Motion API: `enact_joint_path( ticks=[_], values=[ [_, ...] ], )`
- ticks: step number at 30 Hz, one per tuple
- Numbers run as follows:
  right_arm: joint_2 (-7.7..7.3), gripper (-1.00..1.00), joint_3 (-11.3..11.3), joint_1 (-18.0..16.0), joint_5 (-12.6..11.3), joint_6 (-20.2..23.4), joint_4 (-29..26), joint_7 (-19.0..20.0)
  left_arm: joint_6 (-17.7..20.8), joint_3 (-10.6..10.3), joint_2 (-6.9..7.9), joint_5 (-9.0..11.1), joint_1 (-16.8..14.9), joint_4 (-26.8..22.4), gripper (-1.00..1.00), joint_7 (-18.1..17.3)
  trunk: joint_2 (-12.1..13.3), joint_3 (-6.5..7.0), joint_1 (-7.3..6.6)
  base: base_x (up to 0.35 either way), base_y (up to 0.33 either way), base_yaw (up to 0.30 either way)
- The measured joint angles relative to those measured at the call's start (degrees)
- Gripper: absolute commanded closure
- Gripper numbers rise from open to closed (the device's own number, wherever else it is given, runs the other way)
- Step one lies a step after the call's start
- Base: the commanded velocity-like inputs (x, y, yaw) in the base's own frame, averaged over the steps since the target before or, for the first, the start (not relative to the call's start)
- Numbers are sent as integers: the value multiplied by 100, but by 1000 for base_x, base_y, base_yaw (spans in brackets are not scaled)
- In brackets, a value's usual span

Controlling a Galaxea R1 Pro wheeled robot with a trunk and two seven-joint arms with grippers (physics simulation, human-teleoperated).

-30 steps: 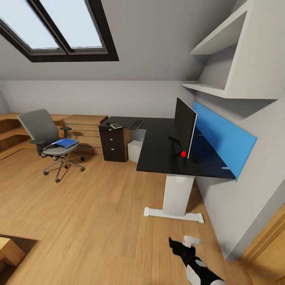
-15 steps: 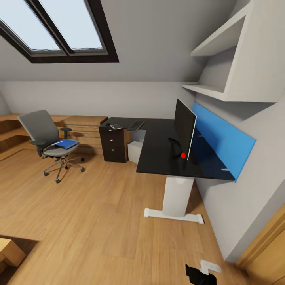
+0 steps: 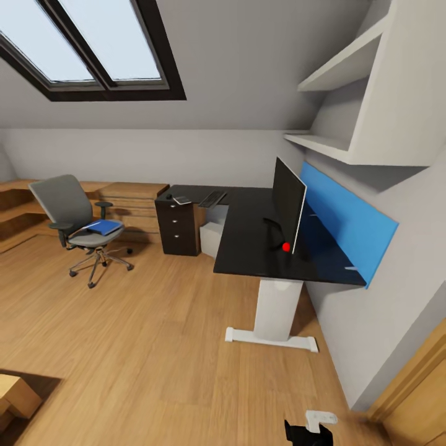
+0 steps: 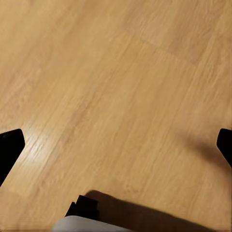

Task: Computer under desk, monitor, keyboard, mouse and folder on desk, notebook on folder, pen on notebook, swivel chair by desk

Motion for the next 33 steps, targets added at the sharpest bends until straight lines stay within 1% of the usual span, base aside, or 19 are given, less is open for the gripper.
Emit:
enact_joint_path(
  ticks=[6, 13, 32, 33],
  values=[
    [19, -100, -3, 2, 37, -21, -2, -1, 62, -1, -5, -2, 0, 0, -100, 1, 241, 108, -132, 0, 0, 0],
    [31, -100, -11, 3, 17, -23, 1, -1, 79, -2, -6, 3, 0, 0, -100, 1, 522, 234, -286, 0, 0, 0],
    [95, -100, -17, 3, 2, -32, 1, -1, 12, 6, -14, 18, 0, -6, -100, 1, 1284, 575, -703, 0, 0, -11],
    [101, -100, -17, 3, 0, -32, 1, -1, 8, 7, -15, 17, 0, -5, -100, 1, 1286, 576, -704, 0, 0, -114]
  ],
)
